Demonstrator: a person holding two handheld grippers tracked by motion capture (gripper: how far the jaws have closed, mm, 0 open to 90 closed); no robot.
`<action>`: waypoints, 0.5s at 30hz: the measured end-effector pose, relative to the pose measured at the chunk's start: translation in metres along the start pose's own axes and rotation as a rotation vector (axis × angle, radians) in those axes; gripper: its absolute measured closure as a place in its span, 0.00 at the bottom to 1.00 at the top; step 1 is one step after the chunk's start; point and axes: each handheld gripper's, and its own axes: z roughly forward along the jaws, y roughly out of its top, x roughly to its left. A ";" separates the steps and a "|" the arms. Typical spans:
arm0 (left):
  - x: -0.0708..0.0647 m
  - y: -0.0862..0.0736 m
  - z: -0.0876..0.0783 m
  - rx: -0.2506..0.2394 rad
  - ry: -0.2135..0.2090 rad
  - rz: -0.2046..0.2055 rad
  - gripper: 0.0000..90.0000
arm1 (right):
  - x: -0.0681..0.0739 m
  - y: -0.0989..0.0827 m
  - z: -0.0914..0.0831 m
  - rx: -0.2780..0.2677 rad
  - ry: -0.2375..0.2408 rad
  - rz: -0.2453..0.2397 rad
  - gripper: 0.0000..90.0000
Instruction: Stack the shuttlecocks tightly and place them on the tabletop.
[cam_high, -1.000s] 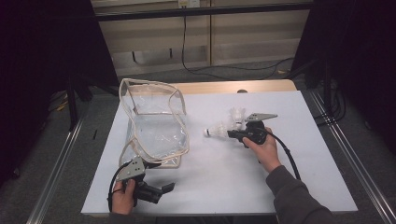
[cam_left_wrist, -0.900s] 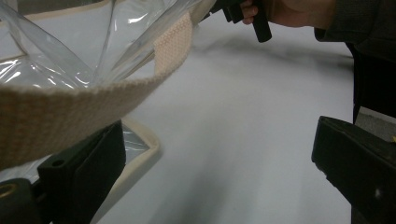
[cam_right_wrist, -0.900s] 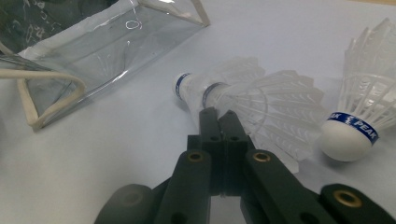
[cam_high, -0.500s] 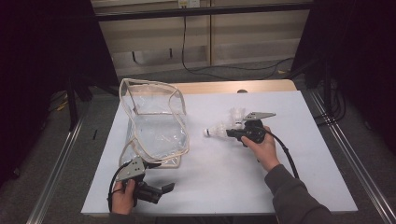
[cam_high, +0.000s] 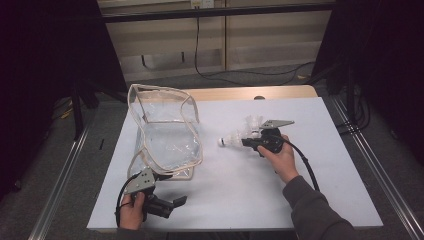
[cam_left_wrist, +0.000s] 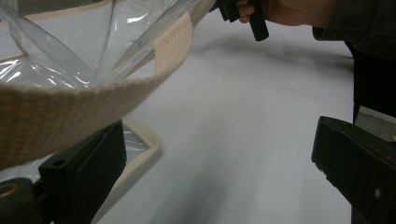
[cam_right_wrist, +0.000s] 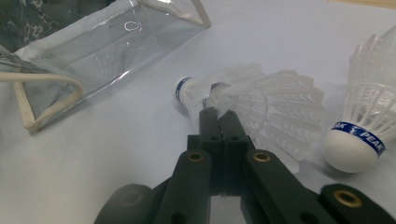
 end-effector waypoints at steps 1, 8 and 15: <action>0.000 0.000 0.000 0.000 0.001 0.000 0.03 | 0.000 0.000 0.000 0.001 -0.002 -0.001 1.00; 0.000 0.000 0.000 0.001 0.000 -0.001 0.03 | -0.001 -0.001 0.002 0.004 0.001 0.001 1.00; 0.000 0.000 0.000 0.000 0.000 0.000 0.03 | 0.001 -0.002 0.004 0.007 0.008 -0.001 1.00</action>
